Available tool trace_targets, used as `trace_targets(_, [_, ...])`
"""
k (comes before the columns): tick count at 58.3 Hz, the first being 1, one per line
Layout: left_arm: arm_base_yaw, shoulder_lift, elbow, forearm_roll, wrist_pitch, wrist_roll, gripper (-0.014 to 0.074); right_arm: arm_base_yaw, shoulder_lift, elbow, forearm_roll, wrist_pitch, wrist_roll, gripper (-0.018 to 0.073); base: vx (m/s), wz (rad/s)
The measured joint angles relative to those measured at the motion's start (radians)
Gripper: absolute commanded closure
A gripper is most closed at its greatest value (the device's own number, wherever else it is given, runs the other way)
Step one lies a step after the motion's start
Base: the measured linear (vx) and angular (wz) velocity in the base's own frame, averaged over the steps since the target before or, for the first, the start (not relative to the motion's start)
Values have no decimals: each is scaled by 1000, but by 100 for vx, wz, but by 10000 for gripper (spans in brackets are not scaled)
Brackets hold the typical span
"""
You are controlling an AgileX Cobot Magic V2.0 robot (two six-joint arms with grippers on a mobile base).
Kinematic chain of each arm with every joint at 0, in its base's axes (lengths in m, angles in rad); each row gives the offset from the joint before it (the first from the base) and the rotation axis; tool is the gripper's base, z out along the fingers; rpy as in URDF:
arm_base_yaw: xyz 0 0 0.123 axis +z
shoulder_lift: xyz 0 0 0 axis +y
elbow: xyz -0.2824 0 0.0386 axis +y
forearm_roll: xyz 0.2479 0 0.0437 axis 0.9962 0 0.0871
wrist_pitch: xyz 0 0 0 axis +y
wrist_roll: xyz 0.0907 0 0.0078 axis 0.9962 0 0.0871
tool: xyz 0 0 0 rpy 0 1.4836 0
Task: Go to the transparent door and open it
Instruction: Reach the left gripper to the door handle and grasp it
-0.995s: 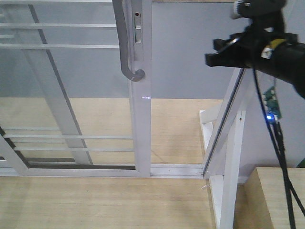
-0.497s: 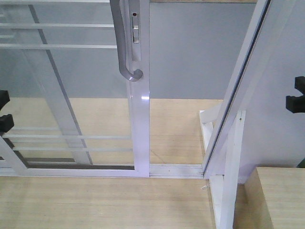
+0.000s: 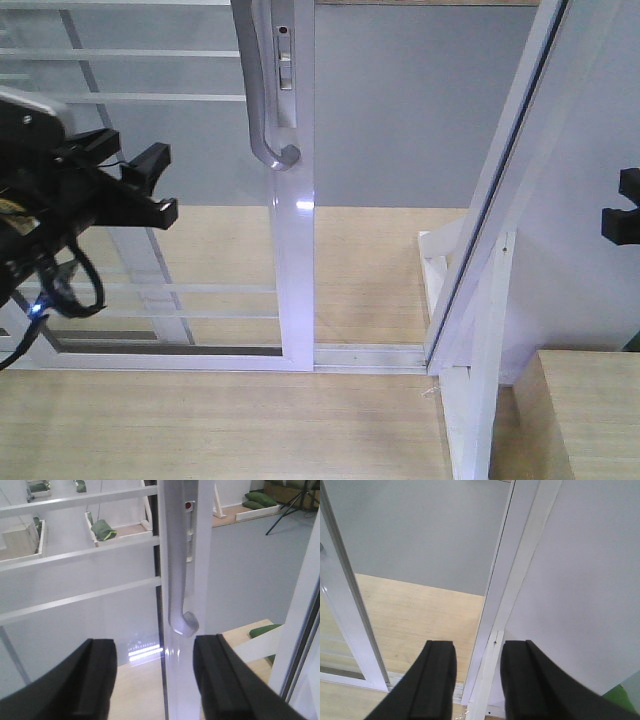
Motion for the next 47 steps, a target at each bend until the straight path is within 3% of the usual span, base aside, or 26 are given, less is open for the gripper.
trace_targets(29, [-8,440,-494,1,-46,-2,61,0,0,0,0,0,12,237,0,0])
trace_targets(47, [-8,596,-665,0,-23,-2,61,0,0,0,0,0,13,237,0,0])
